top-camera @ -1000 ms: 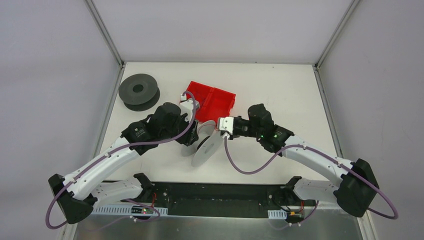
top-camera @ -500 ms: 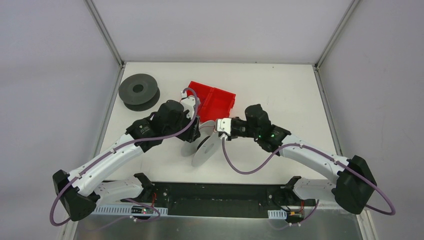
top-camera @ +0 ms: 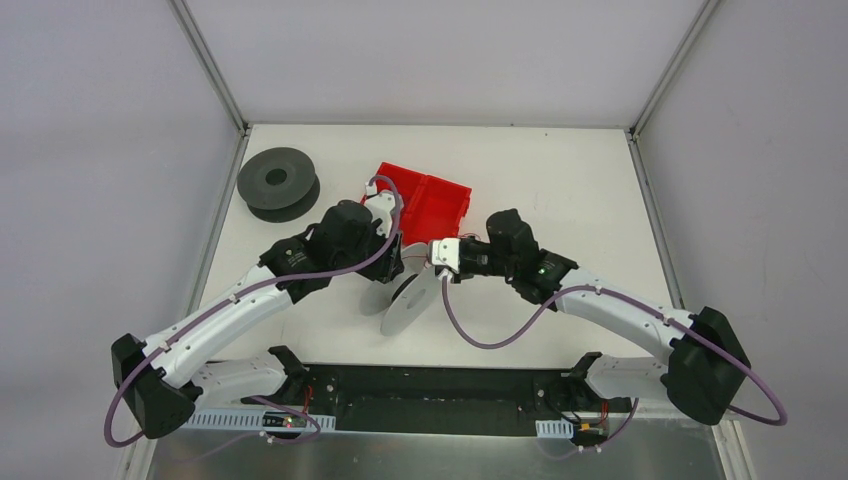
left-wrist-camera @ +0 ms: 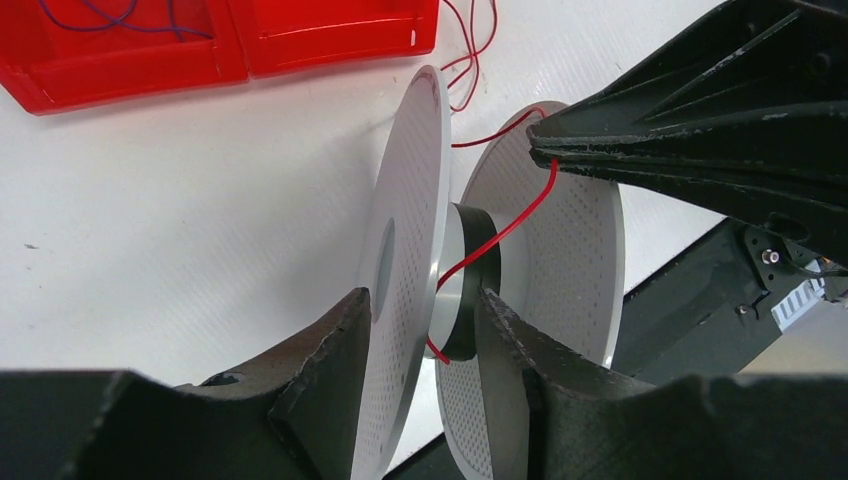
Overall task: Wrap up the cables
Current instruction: Wrap the cable around the cable reel.
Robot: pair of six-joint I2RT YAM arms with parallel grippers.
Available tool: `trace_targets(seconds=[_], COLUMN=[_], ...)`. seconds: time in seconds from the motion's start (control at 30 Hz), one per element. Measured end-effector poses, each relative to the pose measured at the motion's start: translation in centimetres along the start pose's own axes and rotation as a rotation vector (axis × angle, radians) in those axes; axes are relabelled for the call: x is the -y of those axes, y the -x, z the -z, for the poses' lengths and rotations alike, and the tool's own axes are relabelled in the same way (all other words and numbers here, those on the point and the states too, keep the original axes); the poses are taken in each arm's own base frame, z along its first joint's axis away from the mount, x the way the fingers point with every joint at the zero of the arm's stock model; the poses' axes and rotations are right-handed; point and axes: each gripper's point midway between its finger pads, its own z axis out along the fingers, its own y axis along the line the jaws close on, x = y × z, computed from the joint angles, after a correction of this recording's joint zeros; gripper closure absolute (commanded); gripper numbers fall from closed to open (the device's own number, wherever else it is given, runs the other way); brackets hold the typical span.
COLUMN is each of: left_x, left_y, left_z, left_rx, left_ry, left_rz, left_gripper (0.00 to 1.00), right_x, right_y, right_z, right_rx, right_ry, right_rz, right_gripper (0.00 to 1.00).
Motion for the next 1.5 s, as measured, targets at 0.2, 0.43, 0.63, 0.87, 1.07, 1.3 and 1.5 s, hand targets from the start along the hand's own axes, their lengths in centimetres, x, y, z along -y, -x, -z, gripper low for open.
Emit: trace_targets(seconds=[0.2,0.43,0.63,0.87,1.07,1.3,1.5], left_x=[-0.4,-1.1,-1.2,-1.1,-1.1,-1.1,-1.1], left_y=[0.0,-0.4,-0.6,-0.5,-0.4,-0.4,-0.4], left_z=[-0.4,-0.9,-1.2,-1.4,-1.4,-1.5,-1.5], left_rx=[0.0,-0.011,-0.019,-0.018,-0.015,-0.015,-0.015], left_ry=[0.024,0.053,0.056,0.055,0.055,0.052,0.052], left_rz=[0.0,0.004,0.004,0.004,0.003,0.002,0.002], left_gripper=[0.62,0.65,0.67,0.68,0.69,0.67,0.72], right_x=[-0.2,-0.6,-0.9,-0.7,-0.7,-0.6,-0.6], right_y=[-0.2,-0.2,-0.2,0.0,0.0,-0.1,-0.2], right_z=[-0.2,-0.5,-0.7,-1.1,-1.3,-1.3,-1.3], right_rx=[-0.004,-0.002,-0.002,0.007,0.009,0.003,-0.001], right_ry=[0.008,0.021,0.029,0.022,0.016,0.011,0.006], right_rz=[-0.004,-0.005,-0.007,-0.013,-0.023,-0.034,-0.041], right_gripper=[1.0,1.0,1.0,1.0,1.0,1.0,1.0])
